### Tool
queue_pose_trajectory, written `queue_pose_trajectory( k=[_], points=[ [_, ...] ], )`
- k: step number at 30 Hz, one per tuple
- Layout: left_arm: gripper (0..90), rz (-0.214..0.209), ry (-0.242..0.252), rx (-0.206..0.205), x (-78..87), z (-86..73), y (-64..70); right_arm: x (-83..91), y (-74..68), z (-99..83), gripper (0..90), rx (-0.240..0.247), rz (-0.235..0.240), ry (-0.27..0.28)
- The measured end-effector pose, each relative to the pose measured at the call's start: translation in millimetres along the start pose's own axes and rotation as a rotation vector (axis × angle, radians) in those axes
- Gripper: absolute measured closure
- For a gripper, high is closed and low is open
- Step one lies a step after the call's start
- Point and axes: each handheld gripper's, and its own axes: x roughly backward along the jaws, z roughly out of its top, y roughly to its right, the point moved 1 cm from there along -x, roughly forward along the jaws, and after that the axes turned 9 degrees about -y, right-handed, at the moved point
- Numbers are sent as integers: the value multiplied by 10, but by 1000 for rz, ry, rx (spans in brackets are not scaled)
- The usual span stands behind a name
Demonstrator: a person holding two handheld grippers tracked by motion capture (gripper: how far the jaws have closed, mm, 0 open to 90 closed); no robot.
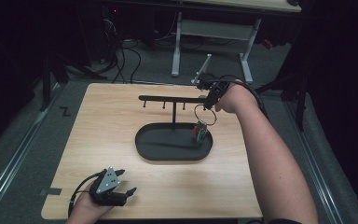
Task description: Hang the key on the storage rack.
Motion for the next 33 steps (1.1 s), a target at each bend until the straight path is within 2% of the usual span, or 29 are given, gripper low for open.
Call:
queue_pose_trajectory(
  k=[12, 25, 33],
  points=[
    [228, -1, -6, -5, -8, 0, 4, -67, 45, 95, 873, -12, -7, -1],
    [228, -3, -11, -7, -4, 1, 2, -97, 33, 150, 871, -20, -23, -11],
    [228, -4, -11, -5, -6, 0, -2, -79, 43, 153, 879, -31, -22, 8]
  ],
)
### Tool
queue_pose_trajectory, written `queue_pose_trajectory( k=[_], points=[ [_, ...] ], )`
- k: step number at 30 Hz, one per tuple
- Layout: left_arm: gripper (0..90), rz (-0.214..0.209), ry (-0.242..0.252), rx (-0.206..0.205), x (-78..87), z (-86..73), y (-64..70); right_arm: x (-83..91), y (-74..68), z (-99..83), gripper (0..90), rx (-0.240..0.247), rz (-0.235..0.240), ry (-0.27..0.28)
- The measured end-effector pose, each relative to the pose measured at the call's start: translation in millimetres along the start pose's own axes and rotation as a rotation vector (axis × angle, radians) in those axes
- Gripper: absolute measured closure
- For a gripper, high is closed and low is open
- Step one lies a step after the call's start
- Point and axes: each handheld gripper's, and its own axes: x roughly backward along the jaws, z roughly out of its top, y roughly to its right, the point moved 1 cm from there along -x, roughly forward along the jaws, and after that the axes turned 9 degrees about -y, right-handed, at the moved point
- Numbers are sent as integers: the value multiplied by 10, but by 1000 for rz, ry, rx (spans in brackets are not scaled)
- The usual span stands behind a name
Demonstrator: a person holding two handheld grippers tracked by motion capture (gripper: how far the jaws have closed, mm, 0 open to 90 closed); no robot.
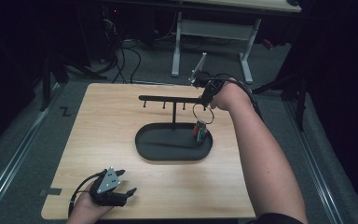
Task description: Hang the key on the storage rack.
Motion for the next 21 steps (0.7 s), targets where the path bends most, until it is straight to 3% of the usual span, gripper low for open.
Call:
queue_pose_trajectory(
  k=[8, 12, 21],
  points=[
    [228, 0, 1, -1, -1, 4, 4, 69, -28, -51, 859, -15, -7, 27],
    [228, 0, 3, -4, -5, 6, 13, 79, -48, -111, 825, -39, 1, 70],
    [228, -6, -11, -8, -18, 15, 25, 16, -90, -325, 662, -105, 1, 119]
  ],
)
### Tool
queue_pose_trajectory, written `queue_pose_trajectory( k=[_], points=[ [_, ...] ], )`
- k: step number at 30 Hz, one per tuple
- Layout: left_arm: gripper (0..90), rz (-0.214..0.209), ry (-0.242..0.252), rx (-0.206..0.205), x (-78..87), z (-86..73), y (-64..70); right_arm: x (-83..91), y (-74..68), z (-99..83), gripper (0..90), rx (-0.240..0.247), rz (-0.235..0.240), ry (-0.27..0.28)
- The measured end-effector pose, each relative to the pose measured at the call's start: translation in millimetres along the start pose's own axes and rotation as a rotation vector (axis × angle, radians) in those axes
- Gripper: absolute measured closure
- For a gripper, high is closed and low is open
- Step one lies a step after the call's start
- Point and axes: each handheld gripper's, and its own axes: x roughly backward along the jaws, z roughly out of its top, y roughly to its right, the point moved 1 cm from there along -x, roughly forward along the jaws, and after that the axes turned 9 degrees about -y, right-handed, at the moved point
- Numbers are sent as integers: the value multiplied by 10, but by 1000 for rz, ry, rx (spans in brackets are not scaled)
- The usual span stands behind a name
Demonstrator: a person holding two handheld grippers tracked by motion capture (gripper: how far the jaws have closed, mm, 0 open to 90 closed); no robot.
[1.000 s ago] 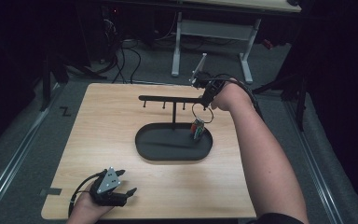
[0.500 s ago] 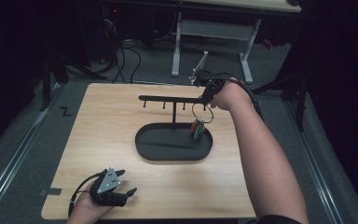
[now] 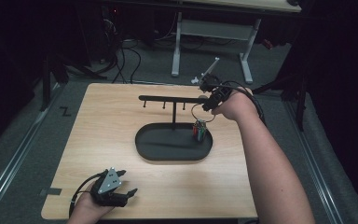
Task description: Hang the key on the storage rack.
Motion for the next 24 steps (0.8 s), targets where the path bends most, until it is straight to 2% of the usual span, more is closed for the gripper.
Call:
queue_pose_trajectory(
  k=[3, 10, 16, 24],
  points=[
    [228, -1, 2, -4, -13, 9, 13, -7, -5, -82, 603, -2, -2, 14],
    [227, -12, 1, -10, -48, 29, 25, 6, -98, -263, 550, -6, -9, 52],
    [226, -12, -8, -19, -59, 39, 38, -22, -240, -402, 523, 2, -39, 91],
    [226, -14, -7, -18, -73, 44, 42, -135, -459, -572, 486, -32, -75, 176]
  ],
)
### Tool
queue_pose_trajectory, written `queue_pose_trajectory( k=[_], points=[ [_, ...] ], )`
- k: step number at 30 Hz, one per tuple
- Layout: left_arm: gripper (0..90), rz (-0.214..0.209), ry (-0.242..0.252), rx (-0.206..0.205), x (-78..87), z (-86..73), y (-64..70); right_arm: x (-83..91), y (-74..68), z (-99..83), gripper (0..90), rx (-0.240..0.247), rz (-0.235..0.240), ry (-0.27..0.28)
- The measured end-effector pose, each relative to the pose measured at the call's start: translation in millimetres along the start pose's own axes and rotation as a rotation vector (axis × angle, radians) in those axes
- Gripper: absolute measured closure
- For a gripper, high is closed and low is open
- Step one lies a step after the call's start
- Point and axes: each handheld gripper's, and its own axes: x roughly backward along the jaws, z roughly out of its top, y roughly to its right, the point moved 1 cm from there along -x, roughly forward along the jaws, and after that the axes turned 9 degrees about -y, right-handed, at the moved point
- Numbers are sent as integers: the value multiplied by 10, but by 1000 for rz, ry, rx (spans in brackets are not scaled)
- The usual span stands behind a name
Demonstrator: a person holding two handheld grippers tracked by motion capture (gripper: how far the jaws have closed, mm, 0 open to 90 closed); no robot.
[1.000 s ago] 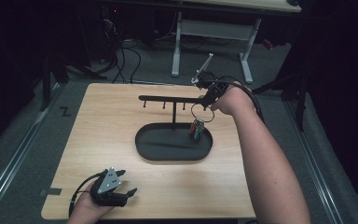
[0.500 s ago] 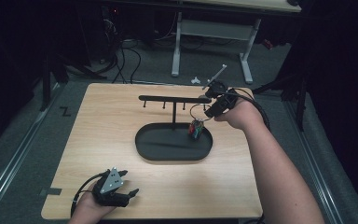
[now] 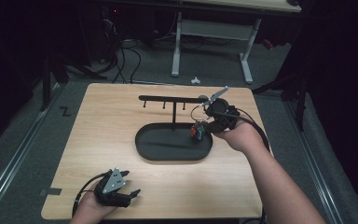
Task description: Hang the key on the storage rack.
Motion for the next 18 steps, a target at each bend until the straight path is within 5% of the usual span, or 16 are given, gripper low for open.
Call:
queue_pose_trajectory(
  k=[11, 18],
  points=[
    [225, 7, 7, 3, 3, -6, -7, -288, -239, -424, 308, -81, -18, 157],
    [224, 18, 17, 26, 25, -12, -39, -631, -437, -877, 208, -192, -18, 253]
  ],
)
